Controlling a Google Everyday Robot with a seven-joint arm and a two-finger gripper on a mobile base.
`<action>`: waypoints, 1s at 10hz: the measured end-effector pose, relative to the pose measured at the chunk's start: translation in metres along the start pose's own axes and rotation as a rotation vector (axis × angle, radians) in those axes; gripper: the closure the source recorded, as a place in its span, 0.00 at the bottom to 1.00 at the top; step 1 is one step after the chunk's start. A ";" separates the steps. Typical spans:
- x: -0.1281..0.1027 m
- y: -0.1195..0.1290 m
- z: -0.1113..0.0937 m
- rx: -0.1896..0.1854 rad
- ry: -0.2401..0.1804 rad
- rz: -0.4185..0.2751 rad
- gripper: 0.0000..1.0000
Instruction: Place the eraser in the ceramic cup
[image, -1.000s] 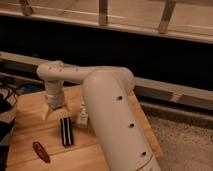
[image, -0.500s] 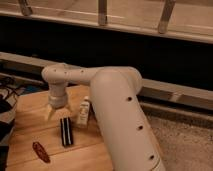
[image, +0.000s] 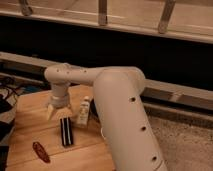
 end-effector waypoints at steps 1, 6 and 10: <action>-0.002 -0.002 0.008 -0.014 0.021 0.002 0.20; -0.009 -0.009 0.035 -0.045 0.100 0.026 0.20; -0.013 -0.011 0.055 -0.063 0.171 0.037 0.20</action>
